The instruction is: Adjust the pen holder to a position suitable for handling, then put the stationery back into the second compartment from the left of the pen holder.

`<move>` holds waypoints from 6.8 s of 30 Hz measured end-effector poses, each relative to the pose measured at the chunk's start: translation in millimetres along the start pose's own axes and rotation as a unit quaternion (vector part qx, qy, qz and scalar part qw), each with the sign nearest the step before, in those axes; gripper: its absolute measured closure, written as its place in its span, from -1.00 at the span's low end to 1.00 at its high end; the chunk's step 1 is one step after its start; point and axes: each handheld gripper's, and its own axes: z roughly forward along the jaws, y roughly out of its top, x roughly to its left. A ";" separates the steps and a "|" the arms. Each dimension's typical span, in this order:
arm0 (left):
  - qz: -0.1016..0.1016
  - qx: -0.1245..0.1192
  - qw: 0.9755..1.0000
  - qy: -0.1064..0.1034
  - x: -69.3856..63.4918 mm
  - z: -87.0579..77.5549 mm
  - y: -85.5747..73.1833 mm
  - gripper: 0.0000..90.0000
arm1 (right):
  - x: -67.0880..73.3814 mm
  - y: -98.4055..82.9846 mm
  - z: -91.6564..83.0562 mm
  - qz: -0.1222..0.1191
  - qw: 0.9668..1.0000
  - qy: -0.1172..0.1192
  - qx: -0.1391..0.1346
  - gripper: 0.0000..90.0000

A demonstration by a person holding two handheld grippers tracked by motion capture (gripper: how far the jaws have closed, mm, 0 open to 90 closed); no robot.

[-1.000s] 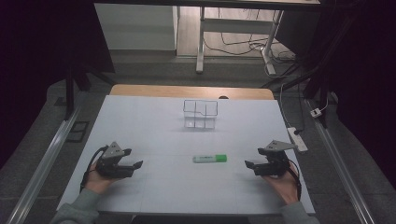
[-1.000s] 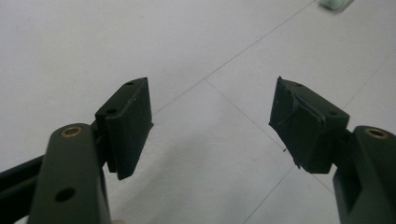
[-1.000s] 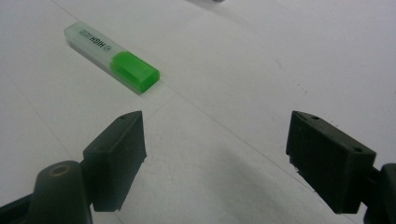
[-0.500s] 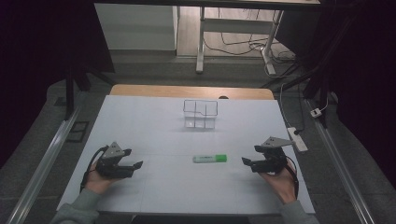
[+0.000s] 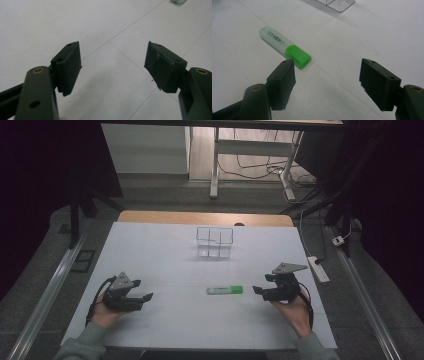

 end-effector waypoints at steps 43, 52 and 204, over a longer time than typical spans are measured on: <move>0.006 0.008 1.000 -0.008 -1.0 1.6 0.4 -0.35 | 16.3 36.6 40.1 -0.061 0.995 0.043 0.073 -0.06; 0.007 0.009 1.000 -0.010 -0.6 1.9 0.4 -0.35 | 21.2 44.2 51.6 -0.104 0.988 0.063 0.099 -0.20; 0.184 0.041 0.980 -0.061 -71.9 49.4 82.4 -0.37 | 81.6 71.1 85.8 -0.280 0.933 0.176 0.142 0.47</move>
